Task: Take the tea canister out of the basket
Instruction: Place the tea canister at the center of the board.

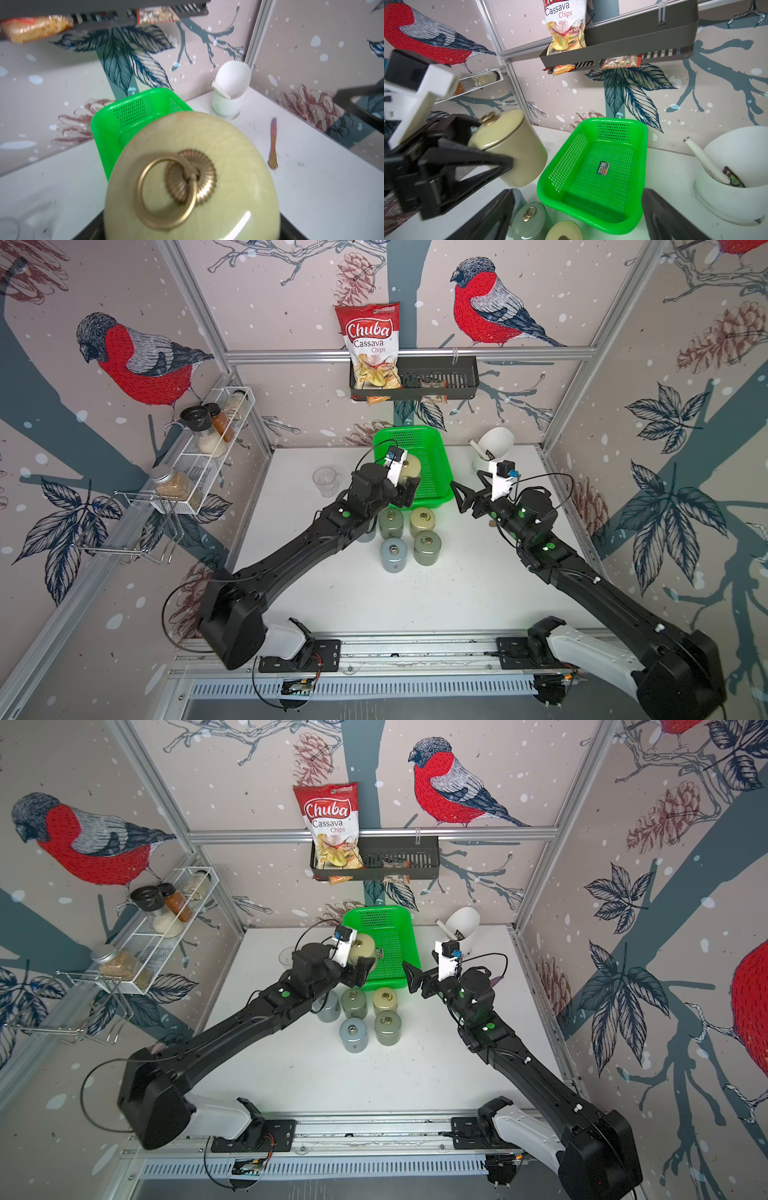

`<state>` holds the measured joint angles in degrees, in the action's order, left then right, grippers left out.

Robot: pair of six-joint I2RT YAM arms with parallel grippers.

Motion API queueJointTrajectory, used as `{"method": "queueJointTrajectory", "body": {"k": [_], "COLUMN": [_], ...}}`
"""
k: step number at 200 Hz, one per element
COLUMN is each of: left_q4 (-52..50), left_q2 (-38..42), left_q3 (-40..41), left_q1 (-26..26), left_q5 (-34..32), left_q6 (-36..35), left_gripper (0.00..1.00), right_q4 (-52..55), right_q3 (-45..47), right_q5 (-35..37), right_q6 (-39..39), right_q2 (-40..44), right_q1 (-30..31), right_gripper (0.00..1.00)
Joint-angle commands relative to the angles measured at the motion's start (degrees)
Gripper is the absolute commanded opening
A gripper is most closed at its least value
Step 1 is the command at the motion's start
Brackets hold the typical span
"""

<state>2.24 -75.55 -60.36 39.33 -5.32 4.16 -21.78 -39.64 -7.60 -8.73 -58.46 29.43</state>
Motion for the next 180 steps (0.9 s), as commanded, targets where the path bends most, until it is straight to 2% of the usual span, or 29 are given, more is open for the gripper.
{"method": "queueJointTrajectory", "body": {"k": [1, 29, 58, 97, 134, 180], "left_q4": [0.97, -0.67, -2.45, -3.88, -2.36, 1.64], "left_q2": [8.33, 19.92, 26.5, 31.29, 36.48, 37.69], "left_q3": [8.23, 18.55, 25.43, 32.8, 39.7, 47.48], "left_q1": [1.67, 3.86, 5.33, 6.71, 8.06, 9.01], "left_q5": [-6.3, -10.37, -14.44, -23.55, -24.81, -27.27], "left_q6": [5.06, 9.49, 12.77, 20.08, 25.21, 28.09], "left_gripper": [0.35, 0.35, 0.35, 0.36, 0.37, 0.38], "right_q4": [0.9, 0.63, 0.19, -0.88, -0.68, -0.92], "right_q3": [0.76, 1.49, 1.49, 1.91, 1.85, 1.81], "right_q5": [1.35, 2.18, 3.01, 4.02, 4.48, 4.87], "right_q6": [0.73, 0.52, 0.29, -0.3, -0.13, 0.22], "right_q2": [0.25, -0.49, -1.75, -3.05, -4.36, -5.44], "right_q1": [0.92, 2.37, 3.68, 4.84, 5.11, 5.15], "right_gripper": [1.0, 1.0, 1.0, 1.0, 1.0, 1.0]}}
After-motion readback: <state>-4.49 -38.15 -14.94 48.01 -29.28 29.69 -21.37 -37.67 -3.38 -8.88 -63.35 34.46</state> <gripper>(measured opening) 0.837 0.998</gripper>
